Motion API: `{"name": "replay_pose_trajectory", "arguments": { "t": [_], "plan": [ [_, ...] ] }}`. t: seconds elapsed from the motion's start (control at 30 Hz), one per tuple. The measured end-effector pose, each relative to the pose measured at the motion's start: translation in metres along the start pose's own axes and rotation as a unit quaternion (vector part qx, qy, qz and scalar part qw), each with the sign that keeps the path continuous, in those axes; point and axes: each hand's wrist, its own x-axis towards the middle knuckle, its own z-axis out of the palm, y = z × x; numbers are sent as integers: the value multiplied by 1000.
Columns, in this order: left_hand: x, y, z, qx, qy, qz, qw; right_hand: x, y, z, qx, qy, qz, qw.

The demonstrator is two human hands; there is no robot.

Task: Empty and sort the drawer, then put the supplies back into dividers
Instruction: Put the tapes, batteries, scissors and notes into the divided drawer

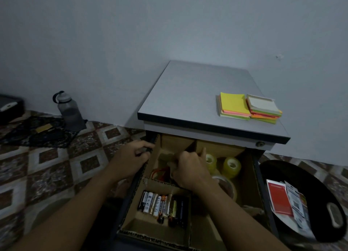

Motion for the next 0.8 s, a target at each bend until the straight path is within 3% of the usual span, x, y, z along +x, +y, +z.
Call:
{"name": "replay_pose_trajectory", "arguments": {
  "t": [0.23,0.8],
  "plan": [
    [4,-7,1,-5,1,0,1000,3,9,3,-32,-80,-38,996],
    [-11,5,2,14,-24,-4,1000,-10,15,-2,2,-47,-80,996]
  ]
}}
